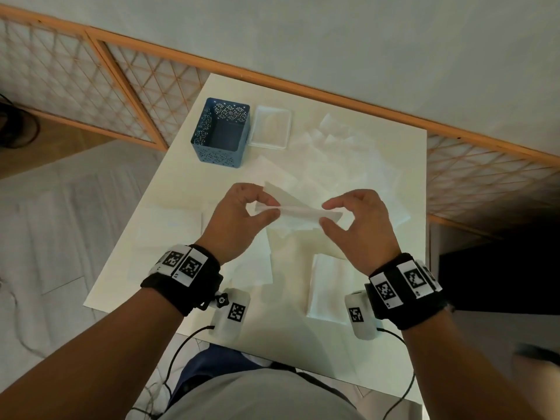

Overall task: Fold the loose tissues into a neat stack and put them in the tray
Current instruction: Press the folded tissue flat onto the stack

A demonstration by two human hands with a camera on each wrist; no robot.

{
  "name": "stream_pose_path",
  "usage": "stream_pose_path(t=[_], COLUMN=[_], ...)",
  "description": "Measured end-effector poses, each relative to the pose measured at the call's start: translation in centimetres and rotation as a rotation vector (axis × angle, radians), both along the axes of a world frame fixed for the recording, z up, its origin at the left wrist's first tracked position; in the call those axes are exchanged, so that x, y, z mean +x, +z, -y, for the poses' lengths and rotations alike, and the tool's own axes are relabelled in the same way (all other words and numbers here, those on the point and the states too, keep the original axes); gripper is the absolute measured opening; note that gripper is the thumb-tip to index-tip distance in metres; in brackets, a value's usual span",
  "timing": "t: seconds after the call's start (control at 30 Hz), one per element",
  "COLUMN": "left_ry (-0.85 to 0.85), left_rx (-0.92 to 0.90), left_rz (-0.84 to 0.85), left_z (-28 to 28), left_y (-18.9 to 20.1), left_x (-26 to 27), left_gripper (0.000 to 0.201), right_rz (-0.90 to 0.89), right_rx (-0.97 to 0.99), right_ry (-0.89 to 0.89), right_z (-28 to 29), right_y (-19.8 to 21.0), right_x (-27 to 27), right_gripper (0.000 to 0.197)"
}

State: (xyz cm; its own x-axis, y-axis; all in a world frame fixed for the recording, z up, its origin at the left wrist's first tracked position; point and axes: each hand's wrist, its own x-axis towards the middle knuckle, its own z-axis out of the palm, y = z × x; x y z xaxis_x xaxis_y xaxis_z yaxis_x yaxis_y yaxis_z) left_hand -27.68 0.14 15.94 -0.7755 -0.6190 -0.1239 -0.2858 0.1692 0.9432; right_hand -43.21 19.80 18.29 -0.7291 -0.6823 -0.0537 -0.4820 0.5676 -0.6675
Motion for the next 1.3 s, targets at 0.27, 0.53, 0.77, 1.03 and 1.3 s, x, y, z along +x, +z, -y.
stream_pose_path(t=[0.27,0.53,0.77,1.03,1.3], left_ry=[-0.140,-0.158,-0.135,-0.085,-0.130], left_rx=[0.018,0.010,0.217,0.172,0.150], left_rz=[0.068,0.202,0.165,0.343,0.487], left_z=[-2.0,-1.8,-2.1,-1.4,-2.1], left_y=[-2.6,-3.9,-4.8,-7.6,-10.1], left_x=[0.8,2.2,1.9,3.0,3.9], left_gripper=[0.017,0.007,0.009,0.010,0.012], right_rz=[-0.123,0.272,0.555,0.950,1.014], right_rx=[0.081,0.078,0.014,-0.144,-0.014], right_ry=[0.173,0.054,-0.146,-0.720,-0.915], right_z=[0.6,-0.7,-2.1,-7.3,-10.0], right_y=[-2.7,-4.2,-5.7,-11.1,-15.3], right_x=[2.2,3.6,3.7,3.0,3.5], right_gripper=[0.010,0.004,0.006,0.016,0.016])
